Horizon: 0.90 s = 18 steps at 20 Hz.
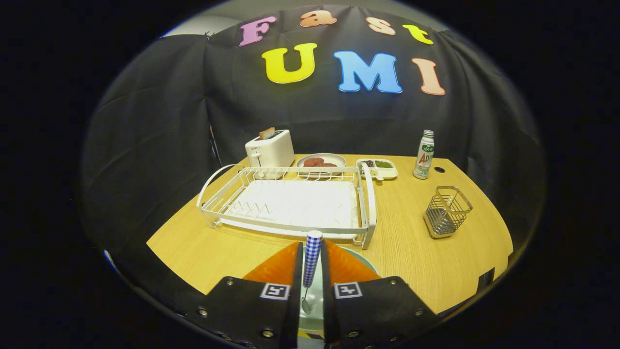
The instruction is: Take the plate from the dish rack, then take the spoon from the basket and place it into the plate.
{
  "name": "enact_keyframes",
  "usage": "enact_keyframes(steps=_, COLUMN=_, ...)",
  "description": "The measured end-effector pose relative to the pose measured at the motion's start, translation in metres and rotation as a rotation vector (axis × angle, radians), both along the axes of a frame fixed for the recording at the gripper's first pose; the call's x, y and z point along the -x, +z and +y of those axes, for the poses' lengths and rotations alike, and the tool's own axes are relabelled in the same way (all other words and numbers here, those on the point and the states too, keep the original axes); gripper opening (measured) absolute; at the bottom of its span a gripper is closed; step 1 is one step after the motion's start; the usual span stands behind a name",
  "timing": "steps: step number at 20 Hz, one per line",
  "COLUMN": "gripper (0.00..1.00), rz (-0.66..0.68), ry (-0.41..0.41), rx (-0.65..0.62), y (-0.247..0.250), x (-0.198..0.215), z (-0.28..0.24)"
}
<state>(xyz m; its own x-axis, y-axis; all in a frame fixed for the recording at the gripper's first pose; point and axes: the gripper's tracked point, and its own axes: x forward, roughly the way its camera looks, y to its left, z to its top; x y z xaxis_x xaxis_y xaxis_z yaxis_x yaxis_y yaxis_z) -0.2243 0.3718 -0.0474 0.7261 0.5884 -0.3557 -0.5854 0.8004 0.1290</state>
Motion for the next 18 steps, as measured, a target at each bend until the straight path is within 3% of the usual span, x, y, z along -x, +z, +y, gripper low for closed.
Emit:
enact_keyframes(steps=2, gripper=0.39, rz=-0.007, ry=-0.015, rx=-0.004, y=0.004, x=-0.002, z=-0.005)
enact_keyframes(steps=4, gripper=0.45, rz=-0.004, ry=-0.022, rx=-0.002, y=0.004, x=-0.004, z=-0.005)
enact_keyframes(steps=12, gripper=0.45, rz=-0.034, ry=-0.016, rx=-0.014, y=0.023, x=-0.002, z=-0.003)
enact_keyframes(steps=18, gripper=0.45, rz=-0.202, ry=-0.029, rx=-0.125, y=0.121, x=-0.009, z=-0.008)
